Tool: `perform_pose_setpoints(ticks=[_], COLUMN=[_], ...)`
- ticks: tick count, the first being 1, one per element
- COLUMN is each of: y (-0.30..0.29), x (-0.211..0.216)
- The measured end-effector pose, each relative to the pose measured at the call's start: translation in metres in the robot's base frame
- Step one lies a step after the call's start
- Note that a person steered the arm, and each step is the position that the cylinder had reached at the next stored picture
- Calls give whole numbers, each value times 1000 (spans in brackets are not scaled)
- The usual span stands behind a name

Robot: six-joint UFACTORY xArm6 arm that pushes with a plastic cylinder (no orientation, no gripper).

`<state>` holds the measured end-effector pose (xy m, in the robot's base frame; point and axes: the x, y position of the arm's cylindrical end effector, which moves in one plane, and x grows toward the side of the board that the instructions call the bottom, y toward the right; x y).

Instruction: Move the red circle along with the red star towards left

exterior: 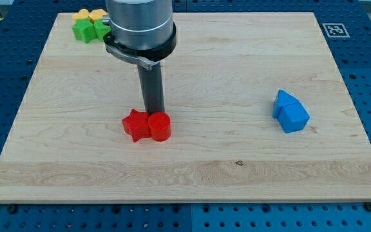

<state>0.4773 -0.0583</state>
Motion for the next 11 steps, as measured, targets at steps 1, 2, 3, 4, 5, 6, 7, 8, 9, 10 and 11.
perform_pose_setpoints(ticks=[1, 2, 3, 4, 5, 6, 7, 8, 9, 10, 11], y=[11, 29, 40, 47, 50, 42, 15, -16, -27, -24, -2], x=[0, 1, 6, 17, 29, 30, 30, 30, 30, 30, 32])
